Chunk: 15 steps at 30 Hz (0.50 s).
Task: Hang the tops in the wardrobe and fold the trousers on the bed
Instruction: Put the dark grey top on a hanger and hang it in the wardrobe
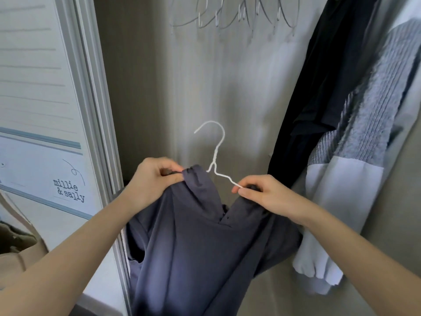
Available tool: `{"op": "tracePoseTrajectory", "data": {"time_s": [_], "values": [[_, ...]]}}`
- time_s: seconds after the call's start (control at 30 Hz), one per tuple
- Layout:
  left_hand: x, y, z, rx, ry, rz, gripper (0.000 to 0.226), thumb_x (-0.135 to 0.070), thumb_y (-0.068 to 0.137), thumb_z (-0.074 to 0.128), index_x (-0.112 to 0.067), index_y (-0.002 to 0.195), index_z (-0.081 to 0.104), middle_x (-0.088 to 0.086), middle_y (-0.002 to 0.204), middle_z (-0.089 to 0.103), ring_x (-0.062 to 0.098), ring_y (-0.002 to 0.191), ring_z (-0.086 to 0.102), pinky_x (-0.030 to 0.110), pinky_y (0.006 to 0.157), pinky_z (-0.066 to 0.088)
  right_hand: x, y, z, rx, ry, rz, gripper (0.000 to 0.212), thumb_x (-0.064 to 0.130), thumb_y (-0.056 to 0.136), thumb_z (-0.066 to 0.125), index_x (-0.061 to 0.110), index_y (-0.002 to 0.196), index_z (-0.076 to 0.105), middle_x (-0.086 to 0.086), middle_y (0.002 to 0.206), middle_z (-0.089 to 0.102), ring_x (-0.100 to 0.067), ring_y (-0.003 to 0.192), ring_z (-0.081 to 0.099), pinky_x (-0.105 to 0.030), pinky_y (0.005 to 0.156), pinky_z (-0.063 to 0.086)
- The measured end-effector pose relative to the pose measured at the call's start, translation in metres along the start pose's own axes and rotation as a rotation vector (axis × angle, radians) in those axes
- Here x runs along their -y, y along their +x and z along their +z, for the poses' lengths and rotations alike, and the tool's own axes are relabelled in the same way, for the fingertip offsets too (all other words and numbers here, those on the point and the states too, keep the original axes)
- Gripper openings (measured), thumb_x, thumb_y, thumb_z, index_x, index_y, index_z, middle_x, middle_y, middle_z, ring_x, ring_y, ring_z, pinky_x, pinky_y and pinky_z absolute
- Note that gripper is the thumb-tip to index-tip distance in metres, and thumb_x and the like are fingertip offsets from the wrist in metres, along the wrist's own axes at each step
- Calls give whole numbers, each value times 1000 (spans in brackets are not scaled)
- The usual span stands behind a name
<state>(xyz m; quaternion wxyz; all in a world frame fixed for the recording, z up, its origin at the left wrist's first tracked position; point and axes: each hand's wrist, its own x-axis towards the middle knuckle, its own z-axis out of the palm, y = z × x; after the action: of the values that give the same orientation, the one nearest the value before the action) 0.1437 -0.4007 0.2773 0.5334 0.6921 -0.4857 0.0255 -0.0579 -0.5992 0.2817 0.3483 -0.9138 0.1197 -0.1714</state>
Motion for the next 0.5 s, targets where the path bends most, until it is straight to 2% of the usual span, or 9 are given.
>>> {"op": "tracePoseTrajectory", "data": {"time_s": [0.07, 0.17, 0.3, 0.4, 0.43, 0.5], "values": [[-4, 0, 7, 64, 42, 43, 7, -5, 81, 76, -13, 82, 77, 3, 80, 72, 30, 76, 67, 42, 76, 54, 6, -1, 3, -12, 81, -32, 15, 21, 93, 60, 28, 90, 73, 14, 72, 61, -2, 69, 49, -16, 68, 38], [-5, 4, 8, 88, 47, 39, 7, -10, 82, 77, -17, 83, 78, -3, 78, 72, 33, 77, 65, 43, 76, 53, 9, -4, 1, -10, 22, -54, 21, 23, 94, 58, 26, 79, 72, 12, 62, 52, -5, 62, 44, -22, 63, 36], [6, 9, -10, 101, 55, -31, 5, -15, 82, 77, -19, 86, 79, -3, 80, 74, 31, 81, 67, 42, 80, 52, 5, -16, -17, -135, 217, 54, 24, 21, 93, 59, 20, 73, 74, 5, 67, 58, -9, 70, 50, -24, 73, 37], [14, 13, -19, 70, -9, -76, 7, -14, 83, 76, -17, 88, 79, 0, 89, 74, 24, 90, 68, 32, 87, 52, 10, -24, -30, -189, 334, 135, 27, 19, 93, 58, 18, 71, 74, 4, 70, 63, -7, 72, 55, -22, 73, 39], [17, 15, -18, 50, -4, -89, 9, -15, 83, 76, -21, 89, 78, 1, 94, 73, 21, 92, 68, 31, 90, 52, 14, -24, -31, -192, 348, 156, 29, 18, 93, 57, 18, 70, 74, 5, 71, 65, -6, 72, 56, -20, 73, 39], [22, 20, -12, 10, 29, -107, 17, -21, 85, 75, -35, 95, 74, 0, 104, 69, 18, 99, 66, 39, 99, 49, 25, -24, -34, -211, 382, 218, 32, 17, 94, 56, 18, 67, 74, 4, 71, 68, -6, 71, 59, -20, 71, 43]]}}
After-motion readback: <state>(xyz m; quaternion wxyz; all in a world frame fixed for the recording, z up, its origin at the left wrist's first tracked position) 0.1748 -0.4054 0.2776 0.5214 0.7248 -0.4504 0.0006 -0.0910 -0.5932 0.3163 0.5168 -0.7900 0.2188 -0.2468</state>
